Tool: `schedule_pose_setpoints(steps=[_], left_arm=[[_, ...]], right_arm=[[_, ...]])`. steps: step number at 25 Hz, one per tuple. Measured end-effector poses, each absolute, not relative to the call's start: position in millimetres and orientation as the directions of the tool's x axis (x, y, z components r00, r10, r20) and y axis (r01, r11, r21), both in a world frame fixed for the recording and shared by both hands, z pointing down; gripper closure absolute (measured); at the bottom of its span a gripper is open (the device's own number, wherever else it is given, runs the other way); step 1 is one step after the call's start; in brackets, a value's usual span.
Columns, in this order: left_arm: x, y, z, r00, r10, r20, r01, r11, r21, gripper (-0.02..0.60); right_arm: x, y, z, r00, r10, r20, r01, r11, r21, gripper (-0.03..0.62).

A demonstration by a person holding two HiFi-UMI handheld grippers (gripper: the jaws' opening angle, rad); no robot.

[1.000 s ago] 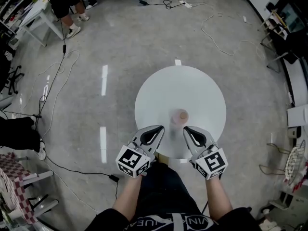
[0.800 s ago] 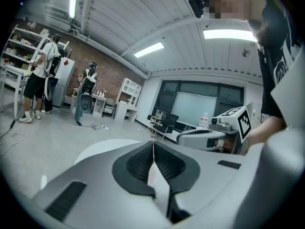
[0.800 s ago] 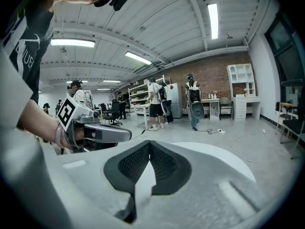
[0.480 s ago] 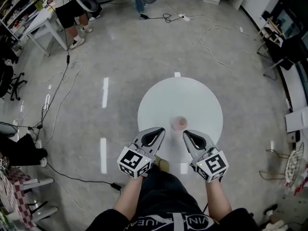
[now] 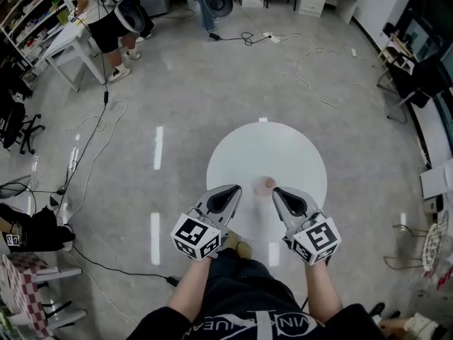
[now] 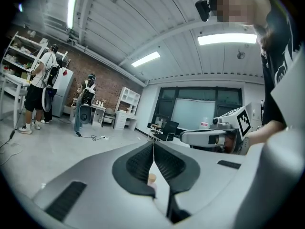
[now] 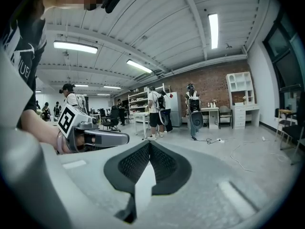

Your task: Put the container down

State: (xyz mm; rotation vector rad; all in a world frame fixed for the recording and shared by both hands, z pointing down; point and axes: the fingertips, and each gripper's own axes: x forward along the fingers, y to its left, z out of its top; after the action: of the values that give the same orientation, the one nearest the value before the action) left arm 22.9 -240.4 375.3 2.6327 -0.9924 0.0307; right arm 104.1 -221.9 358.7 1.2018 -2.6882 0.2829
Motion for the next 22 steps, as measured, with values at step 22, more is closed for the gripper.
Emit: schedule_pose_setpoints(steps=[22], left_arm=[[30.9,-253.5,338.4,0.757,-0.647,0.093,-0.65,-0.729,0.216,0.568]], right_arm=[[113.8,-235.8,321.4,-0.663,-0.731,0.163,-0.747,0.66,-0.081,0.588]])
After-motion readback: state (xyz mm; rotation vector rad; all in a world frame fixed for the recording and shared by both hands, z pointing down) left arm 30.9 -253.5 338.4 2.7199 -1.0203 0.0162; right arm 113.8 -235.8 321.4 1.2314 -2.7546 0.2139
